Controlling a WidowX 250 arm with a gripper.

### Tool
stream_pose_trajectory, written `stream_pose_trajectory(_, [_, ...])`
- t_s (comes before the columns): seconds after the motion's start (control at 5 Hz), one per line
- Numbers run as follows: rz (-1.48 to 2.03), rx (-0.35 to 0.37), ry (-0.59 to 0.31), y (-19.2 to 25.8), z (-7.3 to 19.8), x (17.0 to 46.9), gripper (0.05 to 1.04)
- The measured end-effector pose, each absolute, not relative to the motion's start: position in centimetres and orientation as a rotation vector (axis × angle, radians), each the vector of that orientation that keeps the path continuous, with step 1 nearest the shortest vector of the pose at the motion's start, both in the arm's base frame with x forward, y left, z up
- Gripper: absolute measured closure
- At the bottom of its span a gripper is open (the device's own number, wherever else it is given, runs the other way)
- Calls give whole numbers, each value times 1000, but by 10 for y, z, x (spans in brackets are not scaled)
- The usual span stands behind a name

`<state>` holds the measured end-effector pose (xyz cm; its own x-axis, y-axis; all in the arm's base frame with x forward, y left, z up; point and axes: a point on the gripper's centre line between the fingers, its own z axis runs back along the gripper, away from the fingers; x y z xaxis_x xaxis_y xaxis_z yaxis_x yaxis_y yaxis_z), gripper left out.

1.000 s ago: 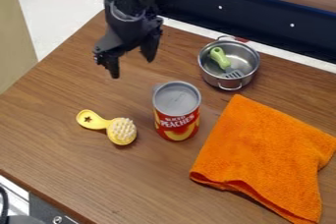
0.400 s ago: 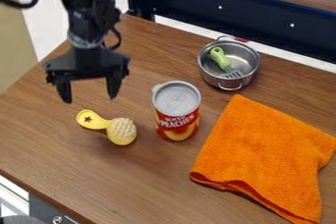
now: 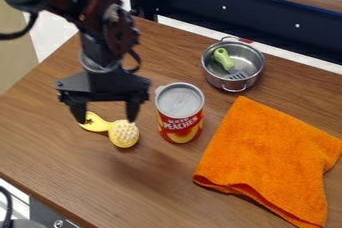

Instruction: Move the can to the center of the table

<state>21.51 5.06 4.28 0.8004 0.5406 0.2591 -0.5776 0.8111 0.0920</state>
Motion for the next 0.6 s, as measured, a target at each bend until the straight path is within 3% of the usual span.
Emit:
stream_pose_trajectory(0.2, [544,126,-206,17,43,216,83])
stream_pose_trajectory(0.4, [576,101,-246,-4,52,229,83])
stream_pose_trajectory(0.6, [625,82,-231,-12,53,250,83])
